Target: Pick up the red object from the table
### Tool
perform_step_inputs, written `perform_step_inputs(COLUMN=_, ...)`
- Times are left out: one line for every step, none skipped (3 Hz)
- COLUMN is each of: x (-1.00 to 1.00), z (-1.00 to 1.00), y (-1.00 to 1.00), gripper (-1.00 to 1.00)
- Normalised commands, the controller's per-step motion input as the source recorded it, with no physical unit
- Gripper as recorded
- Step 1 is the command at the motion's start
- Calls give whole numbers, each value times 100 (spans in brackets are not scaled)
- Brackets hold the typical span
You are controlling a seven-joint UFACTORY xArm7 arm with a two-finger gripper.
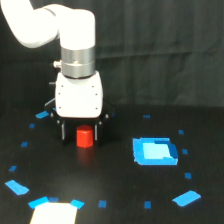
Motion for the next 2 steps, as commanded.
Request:
perform_step_inputs(x=30, z=19, y=19, gripper=-100)
perform_step_inputs(x=-47, z=52, y=42, gripper=-100)
